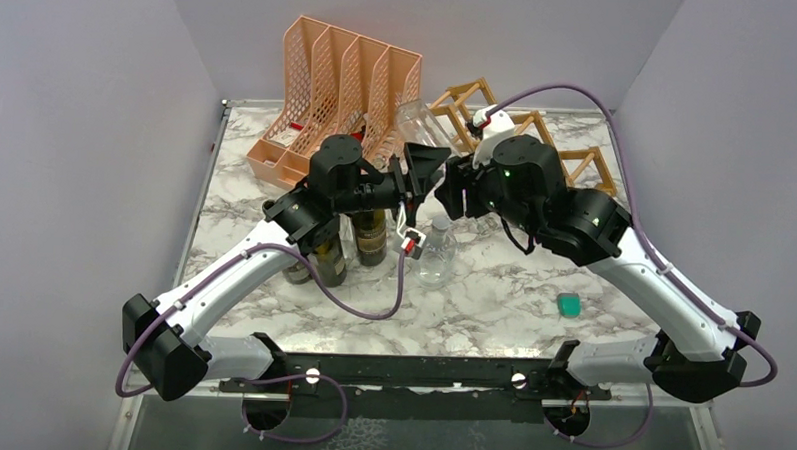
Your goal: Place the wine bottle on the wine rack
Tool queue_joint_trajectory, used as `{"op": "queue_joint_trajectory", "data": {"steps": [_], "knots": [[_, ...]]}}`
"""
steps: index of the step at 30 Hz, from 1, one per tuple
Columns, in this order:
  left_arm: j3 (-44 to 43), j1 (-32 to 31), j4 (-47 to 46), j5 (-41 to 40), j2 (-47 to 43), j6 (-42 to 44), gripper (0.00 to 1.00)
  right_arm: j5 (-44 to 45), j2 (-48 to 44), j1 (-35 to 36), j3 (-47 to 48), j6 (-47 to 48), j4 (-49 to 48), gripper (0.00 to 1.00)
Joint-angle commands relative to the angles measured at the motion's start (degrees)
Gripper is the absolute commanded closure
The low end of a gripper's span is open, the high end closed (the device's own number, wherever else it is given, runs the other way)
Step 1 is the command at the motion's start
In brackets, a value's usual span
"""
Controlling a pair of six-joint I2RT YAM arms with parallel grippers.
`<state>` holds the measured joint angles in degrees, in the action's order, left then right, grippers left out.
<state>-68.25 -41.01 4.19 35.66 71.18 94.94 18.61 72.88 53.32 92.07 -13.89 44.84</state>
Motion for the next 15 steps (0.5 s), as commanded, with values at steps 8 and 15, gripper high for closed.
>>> {"op": "queue_joint_trajectory", "data": {"steps": [8, 15], "knots": [[-2.73, -0.29, -6.05, -1.46, -0.33, -18.71, 0.01, 11.71, -3.93, 0.36, -0.51, -3.98, -3.61, 0.99], [-0.76, -0.29, -17.91, -16.84, -2.29, -54.18, 0.01, 14.32, -5.02, -0.32, -5.02, -8.07, -0.17, 0.99]]}}
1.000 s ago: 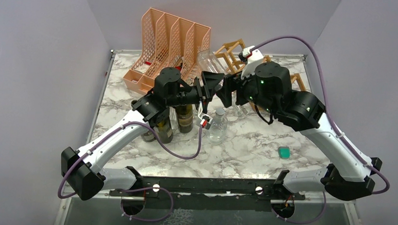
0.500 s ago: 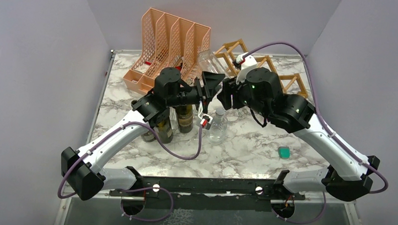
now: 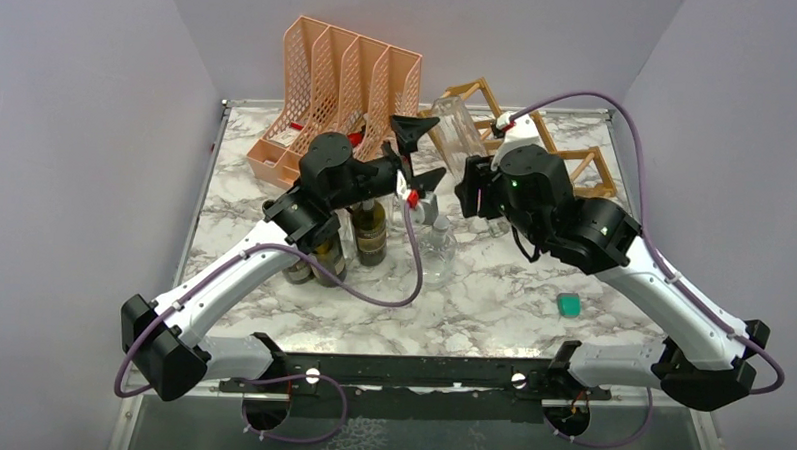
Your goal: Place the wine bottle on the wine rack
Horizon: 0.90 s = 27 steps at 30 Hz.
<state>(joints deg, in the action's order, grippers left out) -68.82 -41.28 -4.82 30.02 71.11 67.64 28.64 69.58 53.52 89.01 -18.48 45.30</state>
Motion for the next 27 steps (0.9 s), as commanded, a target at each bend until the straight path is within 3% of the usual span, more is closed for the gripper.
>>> {"op": "queue_joint_trajectory", "data": {"steps": [1, 9, 13, 19, 27], "knots": [[-1.0, 0.03, -8.97, -15.61, -2.66, -33.83, 0.01, 3.71, -1.93, -0.9, -2.71, -3.97, -0.42, 0.99], [-2.15, 0.06, -2.11, -32.52, -9.74, -64.67, 0.01, -4.41, -5.13, -7.34, -11.22, -8.15, 3.03, 0.99], [-2.73, 0.06, 3.97, -31.65, -11.85, -73.61, 0.01, -9.16, -6.79, -11.84, -18.03, -8.73, 2.61, 0.99], [-7.9, 0.06, 19.13, -32.64, -11.2, -79.22, 0.01, -11.97, -7.43, -16.85, -24.72, -8.77, 2.19, 0.99], [-8.43, 0.06, 24.94, -31.05, -11.49, -80.07, 0.01, -17.0, -4.39, -27.19, -27.56, -4.43, -0.47, 0.99]]}}
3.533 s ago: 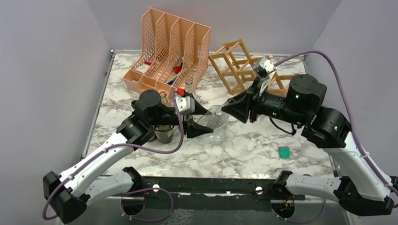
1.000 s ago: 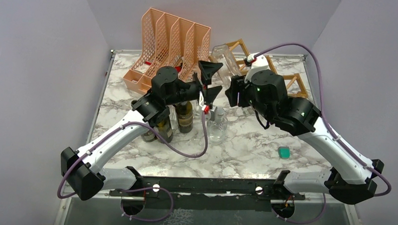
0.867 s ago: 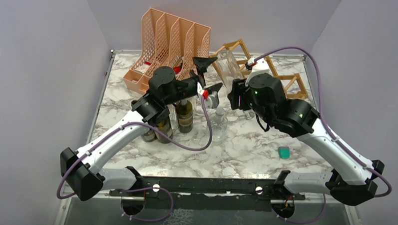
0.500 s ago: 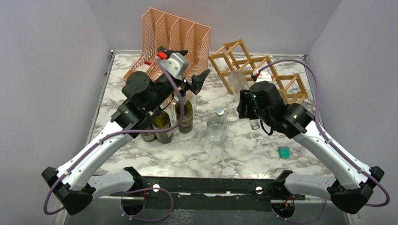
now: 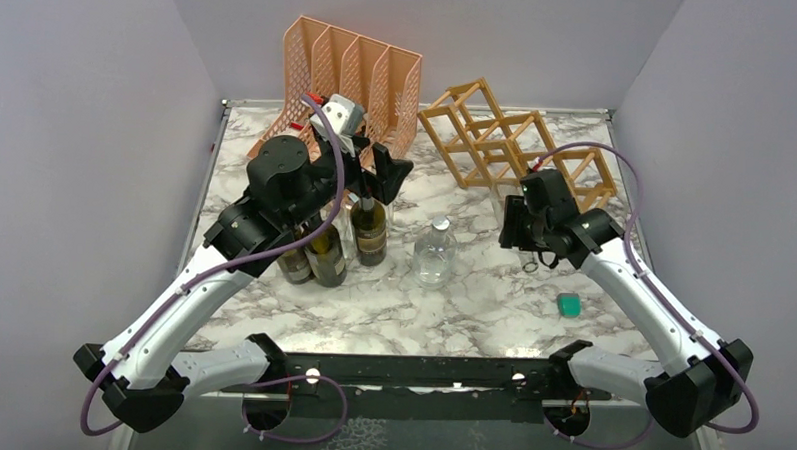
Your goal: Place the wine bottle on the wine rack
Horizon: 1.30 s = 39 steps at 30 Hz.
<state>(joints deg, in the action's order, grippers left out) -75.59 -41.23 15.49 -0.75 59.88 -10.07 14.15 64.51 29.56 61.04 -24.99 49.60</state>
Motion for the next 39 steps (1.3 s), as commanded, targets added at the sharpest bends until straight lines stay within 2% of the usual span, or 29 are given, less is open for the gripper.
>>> {"op": "queue_joint_trajectory", "data": {"steps": [1, 9, 17, 24, 39], "knots": [[-1.6, 0.01, 4.67, -0.18, -0.27, -2.41, 0.01, -2.14, 0.92, -3.87, 0.63, 2.44, -4.59, 0.99], [-1.63, 0.02, 5.03, 0.51, 0.66, -1.73, 0.01, 3.01, 2.74, -9.0, 2.54, 4.44, -4.38, 0.99], [-1.65, 0.06, 4.94, -0.08, 2.08, -0.79, 0.01, 1.93, 4.85, -10.94, 1.17, 2.52, -8.37, 0.99], [-1.63, 0.03, 4.97, 0.15, 2.8, -0.07, 0.01, 6.0, 3.48, -10.95, -5.21, -1.14, -17.37, 0.99], [-5.51, 0.1, 6.68, 0.51, 5.19, 1.42, 0.01, 14.62, 12.85, -10.97, -8.63, -7.38, -31.67, 0.99]]}}
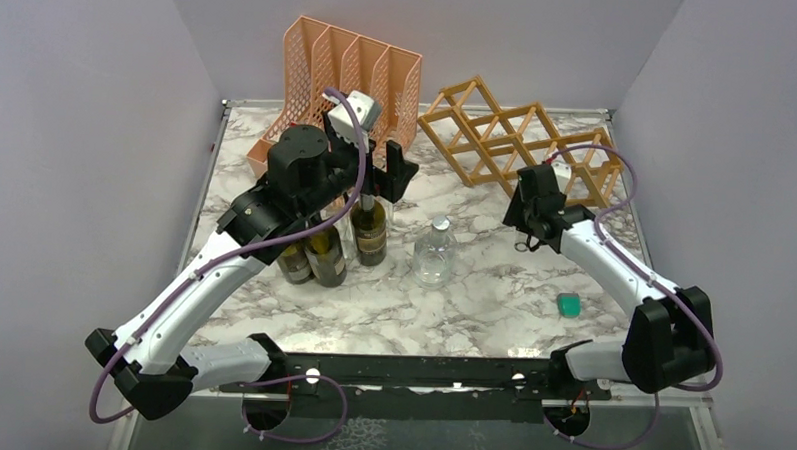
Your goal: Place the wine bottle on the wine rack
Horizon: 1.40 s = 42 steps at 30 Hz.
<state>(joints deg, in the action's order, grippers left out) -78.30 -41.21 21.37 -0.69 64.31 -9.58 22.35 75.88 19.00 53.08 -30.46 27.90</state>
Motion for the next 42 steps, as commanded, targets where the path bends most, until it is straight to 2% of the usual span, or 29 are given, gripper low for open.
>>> {"op": "queue_joint_trajectory", "data": {"steps": [1, 10, 19, 31, 36, 42], "knots": [[-3.08, 0.12, 0.98, 0.36, 0.99, 1.01, 0.01, 7.38, 2.2, -0.38, -0.83, -1.78, -11.18, 0.99], [-4.13, 0.08, 1.77, 1.39, 2.37, 0.43, 0.01, 12.19, 8.28, -0.37, 0.75, -3.08, -15.07, 0.99], [-4.49, 0.08, 1.79, 2.4, 2.66, -0.51, 0.01, 13.8, 11.05, -0.37, 0.19, 0.81, -23.05, 0.98], [-4.58, 0.08, 2.01, 2.62, 2.31, -0.7, 0.01, 20.33, 15.68, -0.42, 2.4, 1.16, -24.48, 0.99], [-4.58, 0.08, 2.03, 2.81, 2.09, -0.86, 0.01, 21.34, 16.71, -0.37, 1.7, 4.05, -28.54, 0.93], [-4.49, 0.13, 2.15, 2.81, 1.57, -0.96, 0.01, 21.16, 17.36, -0.4, 0.91, 7.19, -33.98, 0.8]]}}
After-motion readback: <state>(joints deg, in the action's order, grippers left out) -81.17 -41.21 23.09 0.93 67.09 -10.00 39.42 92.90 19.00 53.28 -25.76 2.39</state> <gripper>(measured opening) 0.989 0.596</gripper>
